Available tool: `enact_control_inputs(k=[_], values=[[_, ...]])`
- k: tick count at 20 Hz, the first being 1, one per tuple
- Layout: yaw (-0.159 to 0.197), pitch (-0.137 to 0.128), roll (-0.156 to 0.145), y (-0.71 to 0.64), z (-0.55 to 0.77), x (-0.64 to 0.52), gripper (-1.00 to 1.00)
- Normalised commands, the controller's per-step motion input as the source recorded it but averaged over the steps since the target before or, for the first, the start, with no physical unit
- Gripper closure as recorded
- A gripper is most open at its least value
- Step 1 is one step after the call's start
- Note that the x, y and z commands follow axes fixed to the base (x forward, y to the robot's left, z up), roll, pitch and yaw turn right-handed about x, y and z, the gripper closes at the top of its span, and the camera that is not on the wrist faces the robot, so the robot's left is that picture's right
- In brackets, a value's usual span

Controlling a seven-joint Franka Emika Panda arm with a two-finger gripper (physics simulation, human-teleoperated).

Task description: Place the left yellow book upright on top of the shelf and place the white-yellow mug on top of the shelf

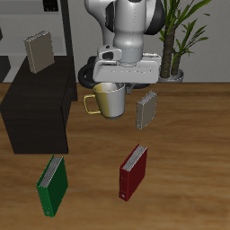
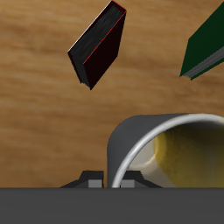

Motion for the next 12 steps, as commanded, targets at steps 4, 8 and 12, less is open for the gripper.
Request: enact_control_inputs(k=[4,8,12], values=[[-0.034,-0.028,-0.001,-0.46,0.61,-0.14,1.0],[-0.061,0.033,0.062,-0.32,0.4,-0.09,1.0],[-0.047,0.005,0.048,-0.51,0.42,0.0,1.0]])
